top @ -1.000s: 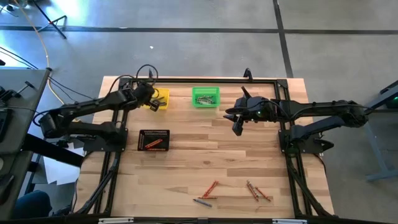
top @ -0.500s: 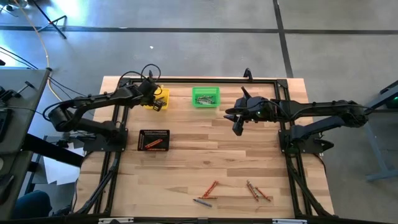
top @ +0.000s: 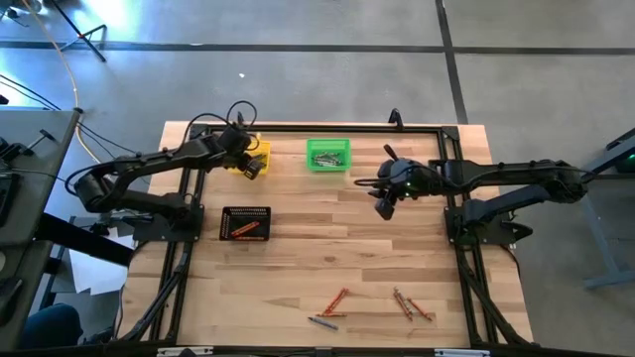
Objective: Sort crayons
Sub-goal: Put the orange crayon into the black bin
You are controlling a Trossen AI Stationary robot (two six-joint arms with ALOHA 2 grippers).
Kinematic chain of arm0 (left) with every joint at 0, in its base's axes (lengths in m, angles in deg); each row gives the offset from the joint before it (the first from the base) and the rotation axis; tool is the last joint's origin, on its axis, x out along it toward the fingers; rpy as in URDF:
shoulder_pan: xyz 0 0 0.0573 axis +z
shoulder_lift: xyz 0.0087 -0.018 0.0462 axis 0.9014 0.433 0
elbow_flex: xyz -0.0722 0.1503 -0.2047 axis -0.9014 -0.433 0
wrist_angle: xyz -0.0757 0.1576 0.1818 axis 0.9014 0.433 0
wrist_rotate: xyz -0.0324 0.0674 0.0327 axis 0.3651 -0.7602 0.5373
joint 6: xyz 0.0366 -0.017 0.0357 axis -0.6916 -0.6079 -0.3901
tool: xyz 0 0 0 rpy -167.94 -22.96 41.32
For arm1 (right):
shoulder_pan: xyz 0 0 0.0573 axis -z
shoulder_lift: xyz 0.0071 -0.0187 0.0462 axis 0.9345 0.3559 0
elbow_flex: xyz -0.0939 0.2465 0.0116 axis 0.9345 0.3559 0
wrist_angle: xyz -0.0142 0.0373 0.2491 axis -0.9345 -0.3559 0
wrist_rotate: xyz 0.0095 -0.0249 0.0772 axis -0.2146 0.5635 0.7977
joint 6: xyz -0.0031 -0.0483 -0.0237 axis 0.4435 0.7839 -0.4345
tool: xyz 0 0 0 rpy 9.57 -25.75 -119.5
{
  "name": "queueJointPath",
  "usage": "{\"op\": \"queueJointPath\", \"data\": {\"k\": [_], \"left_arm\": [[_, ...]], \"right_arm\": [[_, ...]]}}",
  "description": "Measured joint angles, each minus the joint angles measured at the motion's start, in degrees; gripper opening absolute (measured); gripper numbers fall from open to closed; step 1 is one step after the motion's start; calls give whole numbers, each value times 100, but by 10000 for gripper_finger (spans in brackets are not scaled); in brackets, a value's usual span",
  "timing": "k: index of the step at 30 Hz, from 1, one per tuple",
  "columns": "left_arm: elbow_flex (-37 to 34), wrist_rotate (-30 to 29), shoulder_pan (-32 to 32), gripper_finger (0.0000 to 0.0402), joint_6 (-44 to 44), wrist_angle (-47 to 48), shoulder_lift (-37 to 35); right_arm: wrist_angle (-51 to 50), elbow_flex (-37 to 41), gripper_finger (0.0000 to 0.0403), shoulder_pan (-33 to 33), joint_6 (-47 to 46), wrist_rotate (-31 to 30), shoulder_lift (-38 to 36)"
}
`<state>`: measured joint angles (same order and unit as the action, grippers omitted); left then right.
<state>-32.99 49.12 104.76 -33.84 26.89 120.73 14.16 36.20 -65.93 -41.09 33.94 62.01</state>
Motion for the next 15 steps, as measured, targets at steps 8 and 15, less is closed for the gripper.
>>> {"op": "queueJointPath", "data": {"k": [8,15], "left_arm": [[351,883,-459,94,90,-555,-713],[362,1752,-1507,94,517,-1731,-1327]], "right_arm": [[-1670,0,108,-358,-1697,203,0],[-2223,0,108,-1742,-3864,250,2]]}}
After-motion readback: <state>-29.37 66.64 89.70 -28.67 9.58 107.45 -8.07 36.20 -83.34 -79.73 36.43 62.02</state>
